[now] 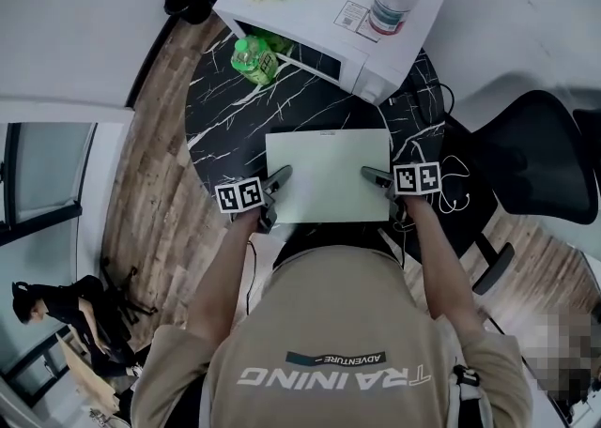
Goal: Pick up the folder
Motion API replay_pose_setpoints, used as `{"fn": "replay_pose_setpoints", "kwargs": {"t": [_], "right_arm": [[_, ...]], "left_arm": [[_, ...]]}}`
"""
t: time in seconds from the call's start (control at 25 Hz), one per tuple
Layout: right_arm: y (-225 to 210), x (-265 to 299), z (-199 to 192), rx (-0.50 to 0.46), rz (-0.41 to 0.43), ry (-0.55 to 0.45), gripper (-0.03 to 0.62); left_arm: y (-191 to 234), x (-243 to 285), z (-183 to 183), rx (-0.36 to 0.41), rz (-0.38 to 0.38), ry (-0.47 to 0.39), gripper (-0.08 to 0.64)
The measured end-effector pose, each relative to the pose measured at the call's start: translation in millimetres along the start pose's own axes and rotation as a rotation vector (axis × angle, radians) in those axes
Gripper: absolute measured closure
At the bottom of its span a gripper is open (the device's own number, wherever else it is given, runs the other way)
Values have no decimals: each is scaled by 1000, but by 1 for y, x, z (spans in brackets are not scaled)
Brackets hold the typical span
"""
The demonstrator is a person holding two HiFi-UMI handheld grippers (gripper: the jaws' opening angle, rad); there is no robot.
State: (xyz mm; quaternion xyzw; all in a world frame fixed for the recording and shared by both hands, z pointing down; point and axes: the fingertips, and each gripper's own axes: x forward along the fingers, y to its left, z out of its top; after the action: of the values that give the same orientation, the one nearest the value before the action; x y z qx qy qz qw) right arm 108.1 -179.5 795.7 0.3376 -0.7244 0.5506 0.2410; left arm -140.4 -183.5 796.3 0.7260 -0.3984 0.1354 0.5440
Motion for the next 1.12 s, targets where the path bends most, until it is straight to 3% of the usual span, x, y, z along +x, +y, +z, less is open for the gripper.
{"fn": "replay_pose_setpoints", "kwargs": {"t": [0.12, 0.36, 0.56, 0.8, 1.12], "right_arm": [[6, -2, 1, -20, -3, -14, 261], [19, -16, 9, -74, -26, -55, 261], [26, -22, 13, -115, -41, -59, 261], [54, -36, 36, -218, -51, -115, 262], [93, -71, 63, -338, -81, -234, 262]], "left_arm": [[-3, -4, 5, 42, -3, 22, 244], [-17, -16, 26, 197, 57, 13, 245], [-23, -21, 29, 226, 43, 15, 249], [-36, -35, 48, 285, 42, -37, 249], [-66, -72, 75, 327, 21, -177, 249]]}}
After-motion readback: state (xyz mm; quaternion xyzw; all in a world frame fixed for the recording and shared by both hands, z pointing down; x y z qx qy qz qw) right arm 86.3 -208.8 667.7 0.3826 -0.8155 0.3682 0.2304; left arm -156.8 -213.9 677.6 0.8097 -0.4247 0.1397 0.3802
